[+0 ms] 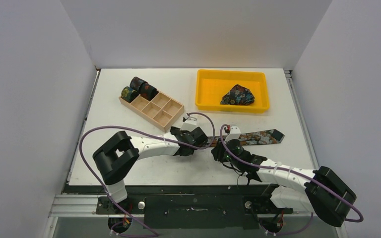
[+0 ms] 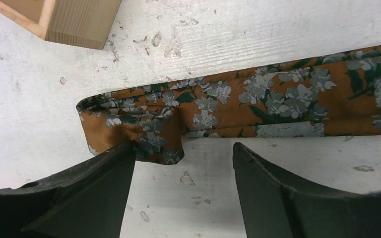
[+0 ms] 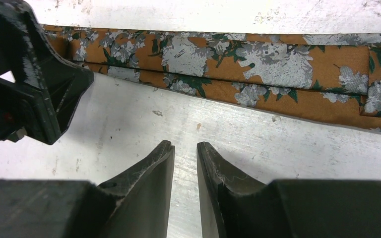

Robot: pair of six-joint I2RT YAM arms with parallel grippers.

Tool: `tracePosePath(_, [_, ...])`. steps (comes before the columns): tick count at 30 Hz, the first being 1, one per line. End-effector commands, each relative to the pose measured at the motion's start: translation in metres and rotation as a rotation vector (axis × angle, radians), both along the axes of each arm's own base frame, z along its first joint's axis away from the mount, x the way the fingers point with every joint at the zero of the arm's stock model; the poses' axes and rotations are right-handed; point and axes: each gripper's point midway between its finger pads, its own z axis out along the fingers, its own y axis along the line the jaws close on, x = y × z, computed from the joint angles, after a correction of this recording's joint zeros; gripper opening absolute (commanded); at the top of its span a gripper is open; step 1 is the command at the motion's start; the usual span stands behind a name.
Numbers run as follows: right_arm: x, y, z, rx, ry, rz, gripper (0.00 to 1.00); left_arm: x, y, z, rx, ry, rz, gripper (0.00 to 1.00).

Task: Roll the ties
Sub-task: Roll the tie at the center of the board.

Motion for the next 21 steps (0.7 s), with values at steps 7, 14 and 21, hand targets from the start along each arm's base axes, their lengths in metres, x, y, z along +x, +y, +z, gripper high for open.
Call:
tracePosePath(7, [0.014,0.010,0.034,0.058,-0.062,0.023,0.33,0.001,-0.004,0.054,-0.189,-0.068,0.019,0.75])
tracePosePath(14, [0.021,0.056,0.065,0.147,-0.046,0.171,0.53,-0.007,0.023,0.081,-0.382,-0.098,0.075,0.77])
tracePosePath(21, [0.032,0.125,0.074,0.274,0.031,0.262,0.63,-0.015,0.069,0.073,-0.740,-0.143,0.183,0.74])
